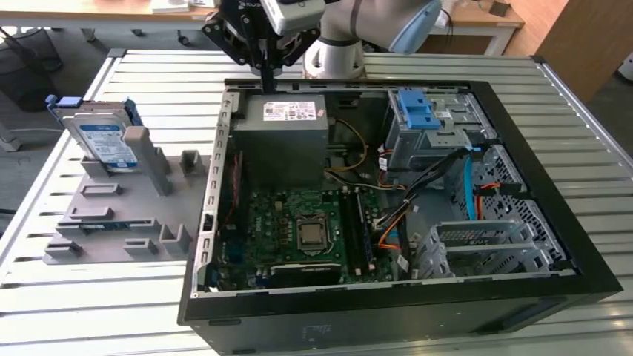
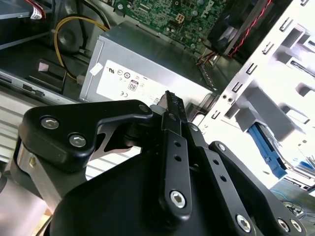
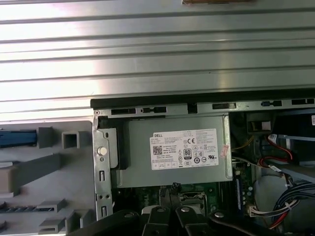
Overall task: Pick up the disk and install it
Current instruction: 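Reach for the disk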
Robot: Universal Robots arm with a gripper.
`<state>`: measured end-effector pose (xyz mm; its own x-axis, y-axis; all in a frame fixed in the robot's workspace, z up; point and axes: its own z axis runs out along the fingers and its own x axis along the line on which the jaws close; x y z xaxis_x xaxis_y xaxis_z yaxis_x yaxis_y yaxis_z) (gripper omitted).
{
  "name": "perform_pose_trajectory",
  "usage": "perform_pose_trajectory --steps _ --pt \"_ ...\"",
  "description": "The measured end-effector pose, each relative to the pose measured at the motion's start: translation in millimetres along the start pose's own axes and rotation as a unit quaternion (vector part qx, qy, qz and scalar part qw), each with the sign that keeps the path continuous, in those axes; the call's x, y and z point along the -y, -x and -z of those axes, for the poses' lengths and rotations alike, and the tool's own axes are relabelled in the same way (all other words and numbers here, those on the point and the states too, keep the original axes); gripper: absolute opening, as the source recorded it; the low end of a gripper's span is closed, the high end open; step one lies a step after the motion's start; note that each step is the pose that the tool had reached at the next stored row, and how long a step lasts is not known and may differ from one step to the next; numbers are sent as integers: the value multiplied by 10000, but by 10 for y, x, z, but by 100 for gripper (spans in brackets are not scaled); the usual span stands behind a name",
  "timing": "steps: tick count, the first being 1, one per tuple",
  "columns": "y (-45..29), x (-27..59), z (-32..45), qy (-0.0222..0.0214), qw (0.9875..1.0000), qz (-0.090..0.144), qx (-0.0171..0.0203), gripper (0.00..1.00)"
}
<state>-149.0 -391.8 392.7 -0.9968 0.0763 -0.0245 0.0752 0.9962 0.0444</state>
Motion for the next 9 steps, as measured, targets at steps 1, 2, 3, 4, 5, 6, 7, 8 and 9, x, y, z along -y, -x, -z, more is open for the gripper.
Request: perform_pose_trajectory --steps 1,2,3,4,5,6,7,8,9 --pt "-8 1 0 0 10000 0 0 11" --pt "-15 1 -1 0 10000 0 0 11" --pt "-22 2 -1 0 10000 0 0 11" --pt "-30 2 -2 0 10000 0 0 11" --pt "-37 3 -2 0 10000 1 0 11" --pt "-45 4 -2 0 10000 0 0 11" --pt "-54 4 -3 0 10000 1 0 11" --pt "-63 5 -3 0 10000 0 0 11" --pt "-71 6 -4 0 10000 0 0 11"
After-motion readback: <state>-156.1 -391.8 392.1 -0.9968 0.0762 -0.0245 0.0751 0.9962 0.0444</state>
